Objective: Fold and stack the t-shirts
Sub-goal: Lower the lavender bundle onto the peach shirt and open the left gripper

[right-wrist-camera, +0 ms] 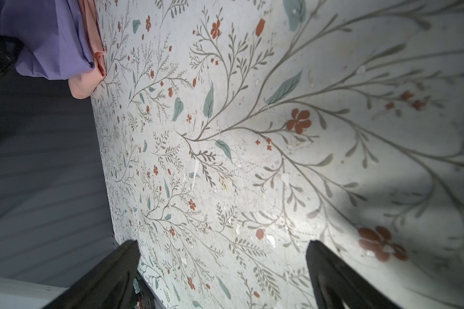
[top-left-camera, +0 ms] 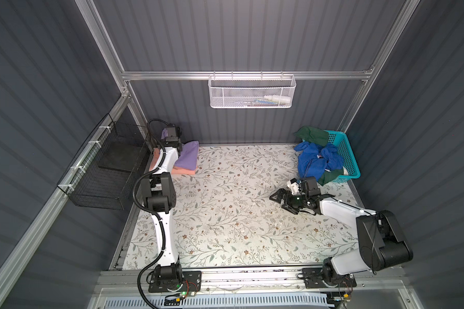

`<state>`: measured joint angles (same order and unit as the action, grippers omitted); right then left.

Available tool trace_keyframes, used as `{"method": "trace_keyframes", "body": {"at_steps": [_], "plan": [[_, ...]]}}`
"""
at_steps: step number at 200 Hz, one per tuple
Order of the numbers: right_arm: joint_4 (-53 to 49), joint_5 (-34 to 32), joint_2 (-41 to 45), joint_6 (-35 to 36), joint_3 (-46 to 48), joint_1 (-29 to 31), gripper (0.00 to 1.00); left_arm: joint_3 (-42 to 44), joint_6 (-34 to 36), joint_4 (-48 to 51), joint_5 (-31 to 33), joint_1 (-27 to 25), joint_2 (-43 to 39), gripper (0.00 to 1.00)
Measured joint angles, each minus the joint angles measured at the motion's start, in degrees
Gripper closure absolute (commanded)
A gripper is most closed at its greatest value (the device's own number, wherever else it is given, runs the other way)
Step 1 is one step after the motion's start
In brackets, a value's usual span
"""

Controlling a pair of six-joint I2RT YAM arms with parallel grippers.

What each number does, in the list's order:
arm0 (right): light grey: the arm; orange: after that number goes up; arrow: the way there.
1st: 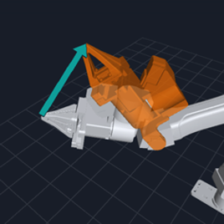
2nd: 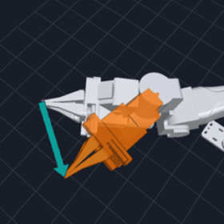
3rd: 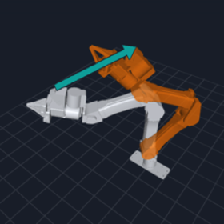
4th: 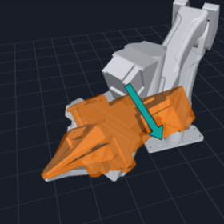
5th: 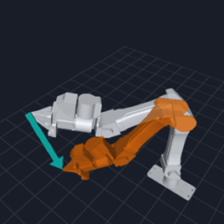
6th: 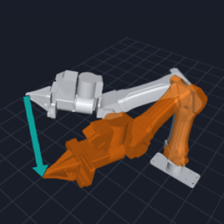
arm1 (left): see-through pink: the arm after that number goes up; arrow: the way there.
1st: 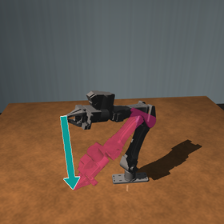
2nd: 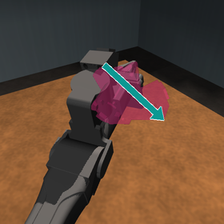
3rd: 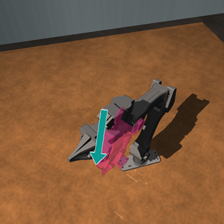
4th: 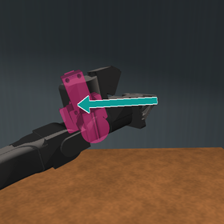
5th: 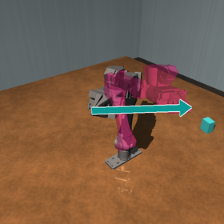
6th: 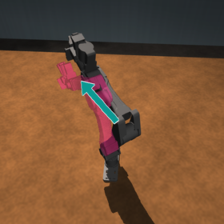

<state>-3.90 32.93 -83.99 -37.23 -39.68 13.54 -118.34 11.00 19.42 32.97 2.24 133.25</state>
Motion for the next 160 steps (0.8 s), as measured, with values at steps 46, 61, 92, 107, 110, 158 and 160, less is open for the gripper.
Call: {"method": "trace_keyframes", "body": {"at_steps": [46,61,92,107,110,158,160], "plan": [[-1.86,-0.85,2.14,0.79,0.0,0.0,0.01,-0.46,0.7,-0.24,2.97,1.55,3.17,0.3],[-2.14,-1.18,2.69,1.05,0.02,0.0,0.01,-0.39,0.52,-0.46,4.57,1.55,3.15,0.08],[-2.43,-1.64,3.43,1.46,0.02,0.0,0.01,4.59,-1.7,-3.45,5.9,1.42,0.44,0.0],[-2.78,-1.7,3.63,1.77,0.02,0.0,0.01,10.1,-2.69,-4.94,5.18,1.11,-2.64,0.0],[-2.91,-1.7,3.69,1.81,0.02,0.0,0.01,11.19,-2.86,-5.35,5.07,1.05,-3.23,0.0],[-4.79,-2.91,7.1,3.74,0.0,0.0,0.01,26.1,-6.23,-11.5,2.67,-1.53,-15.04,0.0],[-4.81,-2.95,7.26,3.85,0.0,0.0,0.01,26.58,-6.32,-11.85,2.56,-1.77,-15.5,0.0]]}}
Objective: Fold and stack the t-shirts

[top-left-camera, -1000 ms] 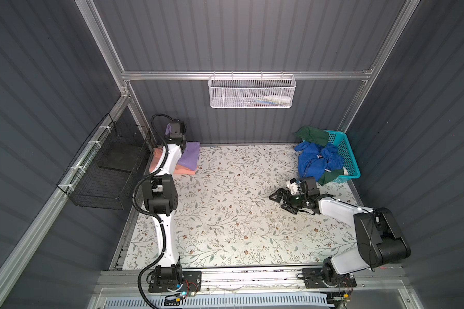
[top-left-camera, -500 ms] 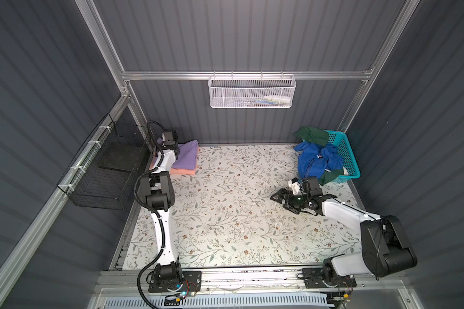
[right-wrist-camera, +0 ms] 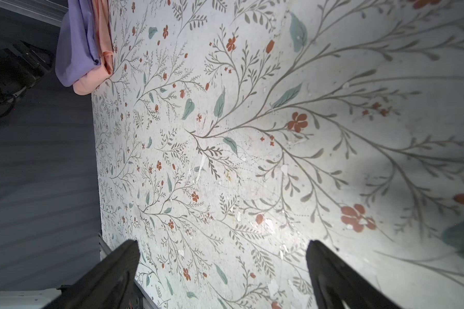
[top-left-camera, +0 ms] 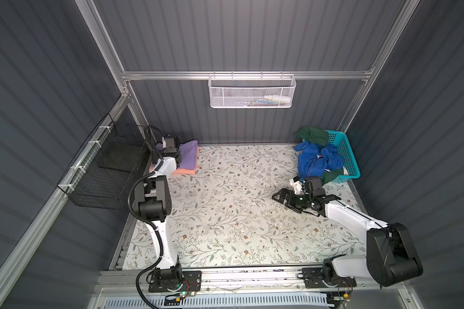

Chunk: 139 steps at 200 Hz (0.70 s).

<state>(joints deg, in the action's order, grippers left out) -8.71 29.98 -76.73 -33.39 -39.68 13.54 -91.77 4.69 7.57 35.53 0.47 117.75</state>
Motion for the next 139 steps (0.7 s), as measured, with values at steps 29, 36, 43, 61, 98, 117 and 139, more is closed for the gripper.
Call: {"method": "trace_keyframes", "body": {"at_steps": [29,36,43,61,98,117,139], "plan": [[-0.81,-0.24,1.7,1.14,-0.09,0.0,0.01,5.57,-0.9,-3.89,-1.07,-4.26,-5.09,0.0],[-1.18,-0.31,2.29,1.4,-0.09,0.0,0.01,6.95,-1.11,-4.96,-1.33,-5.35,-6.1,0.0],[-1.53,-0.48,3.04,1.62,-0.09,0.02,0.01,8.9,-1.53,-6.05,-1.75,-6.36,-7.32,0.0],[-2.56,-1.66,5.97,2.56,-0.07,0.04,0.01,15.69,-3.23,-8.72,-4.28,-8.55,-11.54,0.0],[-3.08,-7.58,16.61,4.33,0.81,0.04,0.01,39.47,-6.03,-19.8,-11.43,-8.61,-27.3,0.0],[-1.16,-11.32,21.92,4.98,2.19,0.02,0.01,50.69,-6.4,-28.28,-14.08,-8.24,-34.97,0.0],[0.55,-15.78,23.98,5.64,3.06,0.0,0.01,60.0,-5.14,-38.29,-15.63,-8.09,-38.58,0.0]]}}
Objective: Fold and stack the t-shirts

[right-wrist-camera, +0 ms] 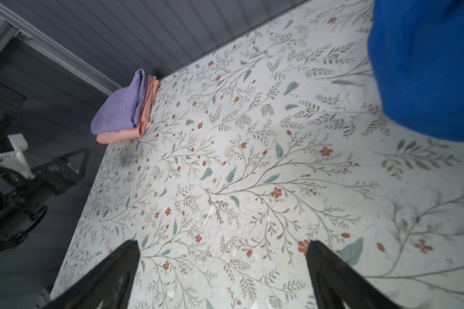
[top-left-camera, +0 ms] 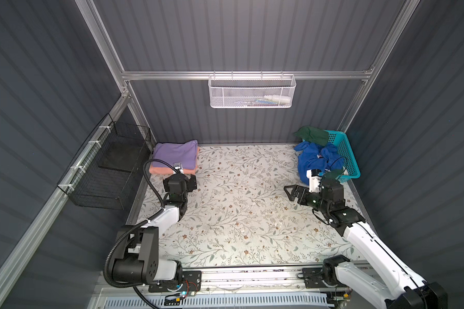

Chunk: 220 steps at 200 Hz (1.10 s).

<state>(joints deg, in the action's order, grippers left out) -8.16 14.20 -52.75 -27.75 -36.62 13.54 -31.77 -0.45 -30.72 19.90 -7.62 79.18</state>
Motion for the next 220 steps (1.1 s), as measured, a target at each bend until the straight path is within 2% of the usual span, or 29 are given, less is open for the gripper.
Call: {"method": "trace_keyframes", "body": {"at_steps": [28,52,77,113,131,157,187,220], "plan": [[3.1,-6.19,0.35,2.47,0.22,-0.07,0.01,8.74,1.4,-10.45,-0.68,0.52,2.29,0.0],[6.64,-14.93,0.61,4.37,1.33,-0.17,0.01,9.14,1.42,-13.4,-2.23,1.36,6.21,0.0],[12.31,-24.13,-0.76,7.56,4.7,-0.28,0.01,9.73,1.9,-24.37,-4.13,1.62,15.69,0.0],[19.85,-33.75,-4.83,10.78,10.64,-1.03,0.01,6.67,2.16,-20.46,-7.02,2.23,19.71,0.0],[23.17,-36.13,-6.05,12.15,12.33,-1.88,0.01,5.33,2.16,-20.96,-7.65,2.71,19.69,0.0],[32.89,-37.79,-6.38,17.59,15.93,-2.49,0.01,5.14,2.16,-20.94,-7.98,2.84,19.69,0.0],[42.45,-39.65,-8.09,20.76,21.99,-3.76,0.01,5.14,2.16,-20.94,-8.02,2.84,19.69,0.0],[56.08,-38.91,-11.54,23.87,29.49,-5.53,0.01,5.14,2.16,-20.94,-8.02,2.84,19.69,0.0]]}}
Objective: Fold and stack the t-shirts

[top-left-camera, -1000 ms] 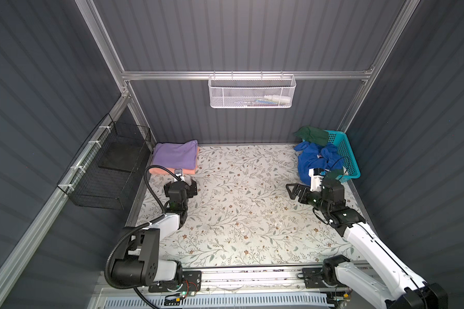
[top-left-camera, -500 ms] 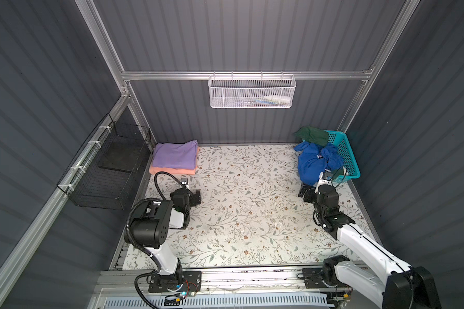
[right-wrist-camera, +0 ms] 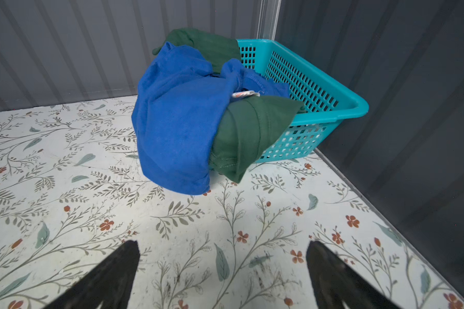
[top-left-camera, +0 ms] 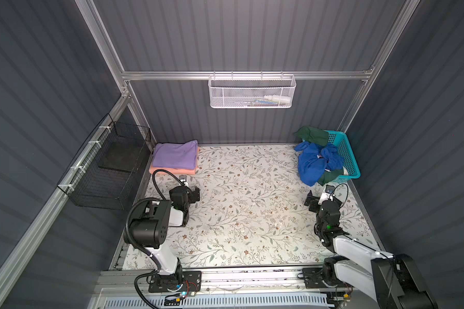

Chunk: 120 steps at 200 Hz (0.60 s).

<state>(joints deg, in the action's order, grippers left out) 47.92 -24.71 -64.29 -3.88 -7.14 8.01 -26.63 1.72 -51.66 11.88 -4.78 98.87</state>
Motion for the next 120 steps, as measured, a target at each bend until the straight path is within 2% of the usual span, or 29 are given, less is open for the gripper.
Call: {"method": "trace_keyframes", "body": {"at_steps": [43,67,97,120], "plan": [[22.34,2.69,-19.74,4.7,-0.07,-1.03,0.01,0.0,-0.02,0.02,-0.09,0.0,0.0,0.0],[27.3,5.33,-23.45,5.68,-0.17,-2.27,0.01,0.0,-0.02,0.02,-0.17,0.0,0.0,0.0],[28.04,7.23,-22.84,5.81,-1.86,-3.06,0.01,0.0,-0.02,0.02,-0.17,0.0,0.0,0.0],[19.17,12.02,-21.07,4.2,-7.76,-6.71,0.01,0.0,-0.02,0.02,-0.17,0.0,0.0,0.0]]}}
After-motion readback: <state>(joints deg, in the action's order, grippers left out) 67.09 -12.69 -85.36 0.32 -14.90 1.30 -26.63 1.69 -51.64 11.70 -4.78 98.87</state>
